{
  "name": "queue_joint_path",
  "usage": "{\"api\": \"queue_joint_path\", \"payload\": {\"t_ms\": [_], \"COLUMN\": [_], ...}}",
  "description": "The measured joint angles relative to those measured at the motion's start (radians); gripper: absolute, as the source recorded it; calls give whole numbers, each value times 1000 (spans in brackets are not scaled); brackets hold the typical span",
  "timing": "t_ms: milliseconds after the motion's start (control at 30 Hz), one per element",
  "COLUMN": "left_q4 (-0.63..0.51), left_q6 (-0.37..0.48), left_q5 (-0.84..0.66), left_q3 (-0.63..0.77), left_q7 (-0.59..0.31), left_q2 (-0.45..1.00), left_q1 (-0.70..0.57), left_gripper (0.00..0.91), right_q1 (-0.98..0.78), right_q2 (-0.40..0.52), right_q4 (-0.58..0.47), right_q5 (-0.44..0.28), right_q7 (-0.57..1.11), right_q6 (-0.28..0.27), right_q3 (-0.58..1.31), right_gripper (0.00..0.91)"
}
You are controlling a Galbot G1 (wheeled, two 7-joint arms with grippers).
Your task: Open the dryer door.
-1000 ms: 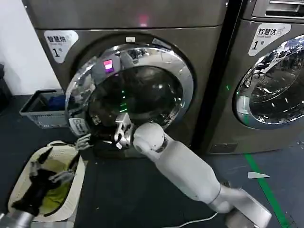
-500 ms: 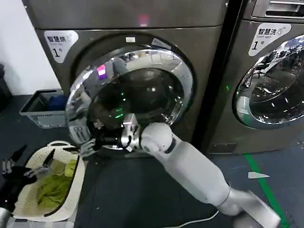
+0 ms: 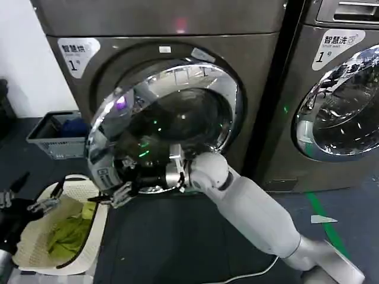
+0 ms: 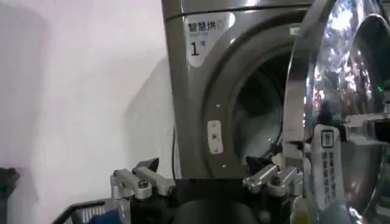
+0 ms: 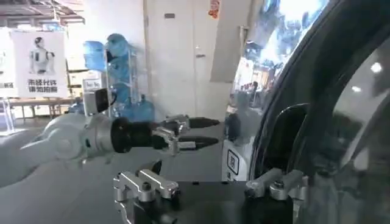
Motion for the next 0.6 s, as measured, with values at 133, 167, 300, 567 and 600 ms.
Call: {"api": "queue_joint_path", "payload": {"t_ms": [133, 167, 300, 567, 600], "left_q4": [-5, -6, -16, -33, -35], "left_q6": [1, 1, 2, 3, 4], "left_q5": [0, 0, 0, 0, 0], "left_q3": [14, 17, 32, 60, 63], "left_q7": [-4, -4, -5, -9, -9], "left_q2": [-1, -2, -8, -13, -14], "left_q1": [-4, -3, -2, -3, -3], "left_gripper": [907, 907, 907, 907, 907], "right_q1": [-18, -21, -35, -64, -67], "right_q2": [-25, -31, -54, -103, -109], "right_q4": [18, 22, 38, 69, 73], "right_q5": [0, 0, 0, 9, 13], "right_q7": [-26, -29, -32, -56, -63], "right_q6": [19, 23, 28, 38, 40], "right_q3": [12, 14, 27, 51, 54], "right_gripper": [907, 907, 907, 907, 907]}}
